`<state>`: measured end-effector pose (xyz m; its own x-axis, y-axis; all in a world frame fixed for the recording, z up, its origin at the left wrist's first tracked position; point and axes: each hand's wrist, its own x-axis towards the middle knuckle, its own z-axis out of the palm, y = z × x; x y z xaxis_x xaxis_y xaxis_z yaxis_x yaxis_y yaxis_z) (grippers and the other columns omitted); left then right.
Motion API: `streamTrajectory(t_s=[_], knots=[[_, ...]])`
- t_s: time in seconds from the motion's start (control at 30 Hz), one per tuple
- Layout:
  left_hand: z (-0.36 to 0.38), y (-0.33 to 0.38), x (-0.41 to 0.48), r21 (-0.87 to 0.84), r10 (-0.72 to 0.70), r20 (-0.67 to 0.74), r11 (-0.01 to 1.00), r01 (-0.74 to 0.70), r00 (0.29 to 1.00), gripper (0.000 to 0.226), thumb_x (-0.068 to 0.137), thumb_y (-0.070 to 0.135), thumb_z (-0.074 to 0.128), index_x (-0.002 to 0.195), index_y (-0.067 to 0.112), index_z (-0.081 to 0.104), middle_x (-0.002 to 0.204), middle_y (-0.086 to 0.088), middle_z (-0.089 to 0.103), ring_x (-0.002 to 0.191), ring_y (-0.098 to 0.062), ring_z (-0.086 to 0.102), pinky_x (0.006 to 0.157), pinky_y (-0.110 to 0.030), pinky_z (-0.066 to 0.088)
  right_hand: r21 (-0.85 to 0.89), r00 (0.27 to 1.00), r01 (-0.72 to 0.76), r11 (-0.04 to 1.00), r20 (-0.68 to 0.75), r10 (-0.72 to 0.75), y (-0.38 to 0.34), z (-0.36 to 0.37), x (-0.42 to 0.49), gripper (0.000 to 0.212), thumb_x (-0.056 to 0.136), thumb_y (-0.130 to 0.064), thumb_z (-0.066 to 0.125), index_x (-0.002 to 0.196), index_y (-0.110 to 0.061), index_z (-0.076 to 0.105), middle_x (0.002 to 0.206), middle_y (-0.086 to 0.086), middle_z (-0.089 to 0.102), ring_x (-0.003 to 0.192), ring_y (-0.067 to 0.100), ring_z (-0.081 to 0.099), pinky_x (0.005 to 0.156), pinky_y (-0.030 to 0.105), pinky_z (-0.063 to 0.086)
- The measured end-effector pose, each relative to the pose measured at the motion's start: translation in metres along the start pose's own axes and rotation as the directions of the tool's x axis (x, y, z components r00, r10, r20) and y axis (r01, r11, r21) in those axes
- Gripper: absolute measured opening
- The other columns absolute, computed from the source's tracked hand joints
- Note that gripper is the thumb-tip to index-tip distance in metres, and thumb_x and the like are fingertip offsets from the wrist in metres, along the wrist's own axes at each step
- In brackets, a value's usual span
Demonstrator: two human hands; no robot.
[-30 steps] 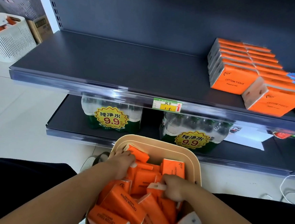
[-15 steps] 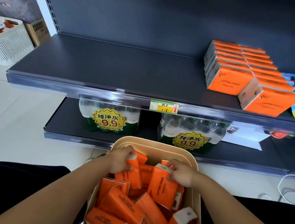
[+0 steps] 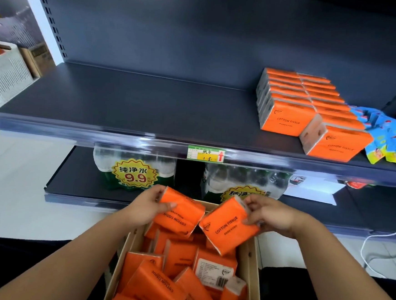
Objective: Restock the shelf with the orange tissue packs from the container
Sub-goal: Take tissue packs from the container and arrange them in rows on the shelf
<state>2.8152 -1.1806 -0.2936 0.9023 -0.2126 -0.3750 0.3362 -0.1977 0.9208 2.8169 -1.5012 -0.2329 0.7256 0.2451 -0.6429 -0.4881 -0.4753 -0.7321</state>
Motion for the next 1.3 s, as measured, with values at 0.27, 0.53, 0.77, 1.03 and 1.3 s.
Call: streamTrajectory(t_s=[0.27, 0.53, 0.77, 1.03, 1.3], knots=[[0.015, 0.052, -0.014, -0.069, 0.134, 0.032, 0.989, -0.131, 0.991, 0.043, 0.082, 0.027, 0.072, 0.122, 0.022, 0.055, 0.118, -0.003, 0.067, 0.104, -0.018, 0.068, 0.086, -0.036, 0.057, 0.227, 0.986, 0.164, 0.96, -0.039, -0.159, -0.028, -0.018, -0.036, 0.052, 0.055, -0.005, 0.055, 0.104, -0.019, 0.059, 0.086, 0.009, 0.062, 0.075, 0.025, 0.06, 0.061, 0.03, 0.049], [0.027, 0.103, -0.021, -0.03, 0.243, 0.01, 0.97, -0.243, 0.97, 0.045, 0.078, 0.029, 0.072, 0.12, 0.02, 0.056, 0.116, -0.003, 0.068, 0.104, -0.016, 0.067, 0.086, -0.032, 0.057, 0.124, 0.959, 0.283, 0.951, -0.058, -0.278, -0.036, -0.033, -0.057, 0.041, 0.073, -0.023, 0.072, 0.109, -0.007, 0.061, 0.096, 0.011, 0.07, 0.086, 0.023, 0.067, 0.071, 0.029, 0.054], [0.04, 0.175, 0.001, -0.142, 0.335, -0.082, 0.928, -0.344, 0.938, 0.03, 0.09, 0.015, 0.064, 0.118, 0.01, 0.054, 0.111, -0.004, 0.068, 0.094, -0.013, 0.068, 0.07, -0.028, 0.06, 0.177, 0.923, 0.384, 0.906, -0.085, -0.375, -0.046, -0.055, -0.074, 0.043, 0.074, -0.018, 0.073, 0.112, -0.003, 0.06, 0.097, 0.014, 0.07, 0.091, 0.026, 0.066, 0.082, 0.035, 0.053], [0.101, 0.221, 0.081, -0.012, 0.315, -0.051, 0.949, -0.316, 0.948, 0.039, 0.086, 0.022, 0.073, 0.119, 0.014, 0.052, 0.116, -0.004, 0.062, 0.106, -0.023, 0.064, 0.092, -0.049, 0.054, 0.195, 0.883, 0.463, 0.865, -0.183, -0.432, -0.051, -0.091, -0.084, 0.047, 0.068, -0.025, 0.079, 0.111, -0.018, 0.061, 0.102, 0.011, 0.069, 0.095, 0.025, 0.066, 0.08, 0.035, 0.053], [0.159, 0.219, 0.125, 0.125, 0.312, -0.105, 0.946, -0.299, 0.944, 0.041, 0.079, 0.021, 0.08, 0.111, 0.013, 0.056, 0.11, -0.004, 0.063, 0.1, -0.019, 0.063, 0.088, -0.035, 0.053, 0.221, 0.882, 0.452, 0.864, -0.255, -0.396, -0.049, -0.112, -0.084, 0.047, 0.071, -0.016, 0.075, 0.115, -0.016, 0.057, 0.103, 0.006, 0.07, 0.094, 0.025, 0.067, 0.077, 0.046, 0.055]])
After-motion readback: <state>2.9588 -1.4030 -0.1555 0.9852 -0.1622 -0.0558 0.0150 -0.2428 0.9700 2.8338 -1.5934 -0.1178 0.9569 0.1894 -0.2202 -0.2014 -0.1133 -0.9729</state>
